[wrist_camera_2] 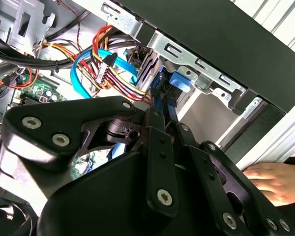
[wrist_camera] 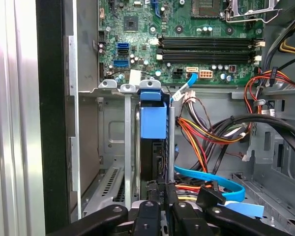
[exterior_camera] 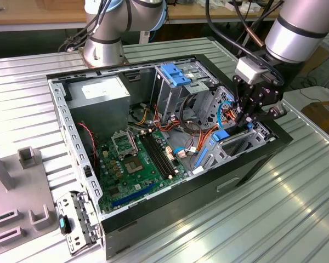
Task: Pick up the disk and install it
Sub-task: 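Insert the first disk wire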
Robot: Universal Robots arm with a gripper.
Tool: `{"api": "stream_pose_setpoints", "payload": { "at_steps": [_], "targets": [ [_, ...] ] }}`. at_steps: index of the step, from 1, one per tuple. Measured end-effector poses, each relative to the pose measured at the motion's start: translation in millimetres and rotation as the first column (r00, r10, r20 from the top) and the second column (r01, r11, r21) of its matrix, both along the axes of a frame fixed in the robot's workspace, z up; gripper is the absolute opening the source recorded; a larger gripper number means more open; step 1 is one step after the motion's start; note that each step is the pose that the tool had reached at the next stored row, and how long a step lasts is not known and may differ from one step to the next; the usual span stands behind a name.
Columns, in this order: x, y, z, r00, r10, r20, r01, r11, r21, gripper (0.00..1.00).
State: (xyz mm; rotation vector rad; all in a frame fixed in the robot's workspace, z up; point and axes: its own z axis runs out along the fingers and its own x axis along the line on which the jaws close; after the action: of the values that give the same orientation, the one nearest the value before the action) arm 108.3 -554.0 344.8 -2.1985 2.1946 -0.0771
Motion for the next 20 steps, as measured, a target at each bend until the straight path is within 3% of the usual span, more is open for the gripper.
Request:
{"api": "stream_pose_setpoints", "payload": {
  "at_steps": [15, 16, 20],
  "targets": [
    [0.0, 0.0, -5.2, 1.0, 0.0, 0.0, 0.0, 1.0, 0.0022, 0.18],
    [0.0, -0.1, -4.4, 1.0, 0.0, 0.0, 0.0, 1.0, 0.0018, 0.24],
    [0.0, 0.0, 4.5, 1.0, 0.0, 0.0, 0.0, 1.0, 0.0014, 0.24]
  ]
}}
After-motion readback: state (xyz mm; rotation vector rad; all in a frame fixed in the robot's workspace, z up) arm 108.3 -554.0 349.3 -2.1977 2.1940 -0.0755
